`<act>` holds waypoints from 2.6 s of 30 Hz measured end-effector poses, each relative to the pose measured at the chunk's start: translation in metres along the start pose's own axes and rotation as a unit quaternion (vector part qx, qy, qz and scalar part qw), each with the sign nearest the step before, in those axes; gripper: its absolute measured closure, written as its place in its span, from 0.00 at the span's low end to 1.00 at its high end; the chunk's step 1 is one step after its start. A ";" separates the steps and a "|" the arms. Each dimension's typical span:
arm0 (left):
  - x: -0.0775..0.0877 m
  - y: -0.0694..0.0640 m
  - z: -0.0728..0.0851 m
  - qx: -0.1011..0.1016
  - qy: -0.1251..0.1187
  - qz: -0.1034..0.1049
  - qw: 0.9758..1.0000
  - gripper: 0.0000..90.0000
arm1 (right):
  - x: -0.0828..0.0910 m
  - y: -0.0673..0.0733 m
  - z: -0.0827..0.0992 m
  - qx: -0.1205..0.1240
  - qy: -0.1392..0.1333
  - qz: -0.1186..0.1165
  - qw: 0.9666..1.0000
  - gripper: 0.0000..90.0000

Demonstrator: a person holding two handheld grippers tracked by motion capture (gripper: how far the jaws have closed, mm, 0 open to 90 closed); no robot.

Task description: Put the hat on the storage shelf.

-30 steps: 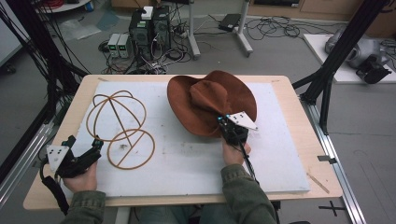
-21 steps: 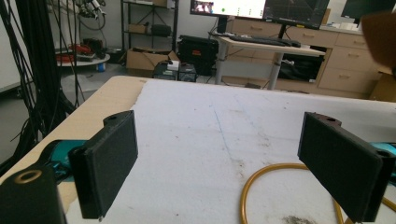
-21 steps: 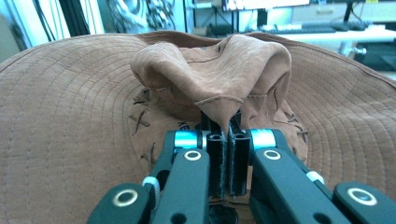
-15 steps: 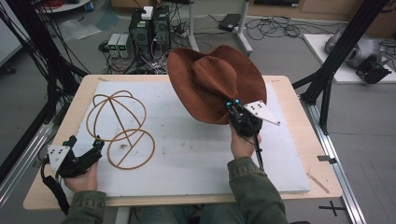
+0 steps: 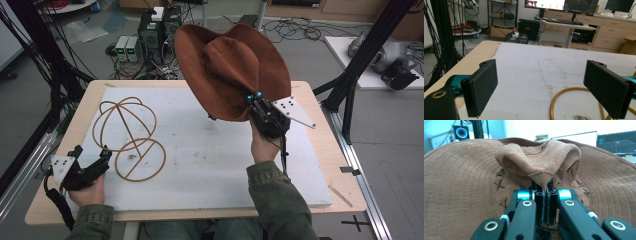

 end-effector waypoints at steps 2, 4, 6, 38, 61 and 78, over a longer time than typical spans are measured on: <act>0.000 0.000 0.000 0.000 0.001 0.000 1.000 0.14 | 0.000 0.002 -0.006 -0.003 -0.007 -0.010 1.000 1.00; 0.000 0.001 0.000 0.003 0.001 -0.001 1.000 0.14 | 0.000 0.006 -0.013 -0.007 -0.013 -0.021 1.000 1.00; 0.000 0.001 0.000 0.005 0.000 -0.001 1.000 0.14 | 0.000 0.012 -0.021 -0.006 -0.017 -0.032 0.999 1.00; 0.006 0.016 0.002 0.029 -0.006 -0.017 0.999 0.14 | -0.036 0.142 -0.053 0.004 0.009 -0.282 0.959 1.00; 0.012 0.023 0.002 0.039 -0.013 -0.034 0.999 0.14 | -0.062 0.180 0.016 0.050 0.126 -0.332 0.934 1.00; 0.012 0.021 0.001 0.028 -0.015 -0.033 0.999 0.14 | -0.065 0.176 0.015 0.031 0.130 -0.346 0.929 0.64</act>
Point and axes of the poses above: each handheld gripper's, and its own axes: x roughly backward along the jaws, z roughly out of its underside, y roughly to its left, the point moved 3 cm from there along -x, roughly forward along the jaws, and after that the axes turned 3 degrees about -x, right-handed, at the moved point
